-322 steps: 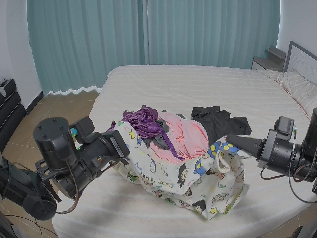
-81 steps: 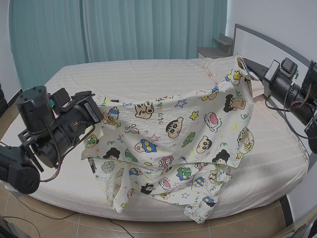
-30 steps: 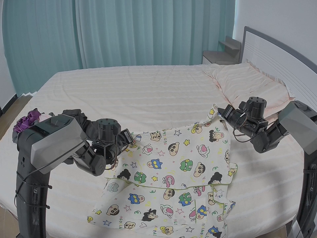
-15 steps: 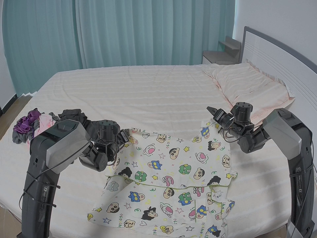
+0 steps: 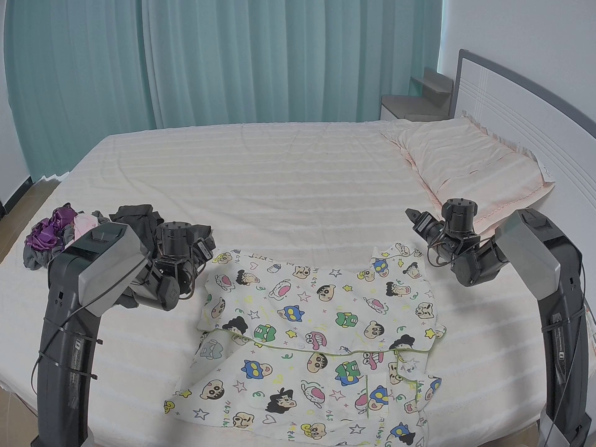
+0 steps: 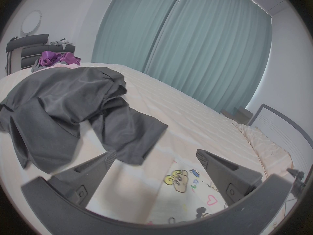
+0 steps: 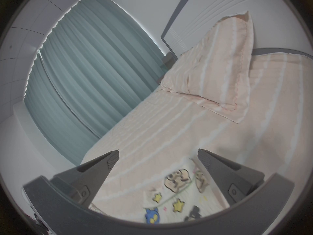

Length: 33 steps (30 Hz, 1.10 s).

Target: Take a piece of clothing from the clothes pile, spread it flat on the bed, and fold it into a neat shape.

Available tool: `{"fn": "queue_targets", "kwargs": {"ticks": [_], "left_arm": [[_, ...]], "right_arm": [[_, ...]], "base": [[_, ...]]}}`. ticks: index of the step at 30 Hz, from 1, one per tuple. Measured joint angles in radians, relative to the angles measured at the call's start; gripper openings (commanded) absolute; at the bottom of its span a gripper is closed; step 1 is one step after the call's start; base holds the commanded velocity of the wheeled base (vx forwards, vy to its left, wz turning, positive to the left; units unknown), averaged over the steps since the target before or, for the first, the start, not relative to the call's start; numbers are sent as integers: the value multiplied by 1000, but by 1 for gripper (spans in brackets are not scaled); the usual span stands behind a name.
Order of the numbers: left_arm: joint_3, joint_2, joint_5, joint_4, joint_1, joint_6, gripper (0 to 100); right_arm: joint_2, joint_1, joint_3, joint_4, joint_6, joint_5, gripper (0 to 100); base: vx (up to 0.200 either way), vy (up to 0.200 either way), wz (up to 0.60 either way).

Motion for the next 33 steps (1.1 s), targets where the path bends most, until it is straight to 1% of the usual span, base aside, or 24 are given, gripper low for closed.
{"fn": "queue_targets", "kwargs": {"ticks": [3, 5, 7, 11, 17, 20, 22, 26, 29, 33], "left_arm": [[10, -17, -1, 11, 18, -3, 100], [32, -49, -6, 26, 34, -14, 100], [47, -66, -11, 30, 39, -21, 100], [131, -150, -52, 39, 53, -60, 100], [339, -323, -113, 47, 44, -130, 100], [476, -428, -140, 49, 35, -163, 100], [586, -508, -158, 49, 28, -186, 100], [771, -635, -199, 44, 12, -227, 100], [917, -725, -240, 31, 4, -270, 100], [1064, -820, -284, -8, -8, -324, 100]], "right_arm": [[-30, -18, 82, -11, -1, 19, 100], [-81, -49, 203, -36, -8, 53, 100], [-106, -64, 261, -49, -14, 71, 100], [-200, -122, 467, -109, -41, 136, 100], [-320, -188, 758, -209, -59, 211, 100], [-370, -207, 900, -267, -48, 239, 100], [-400, -211, 993, -309, -23, 254, 100], [-441, -200, 1124, -370, 45, 271, 100], [-464, -164, 1207, -410, 119, 262, 100], [-480, -53, 1281, -459, 232, 197, 100]], "base": [[0, 0, 0], [0, 0, 0], [0, 0, 0], [0, 0, 0], [0, 0, 0], [0, 0, 0], [0, 0, 0], [0, 0, 0], [0, 0, 0], [0, 0, 0]]}}
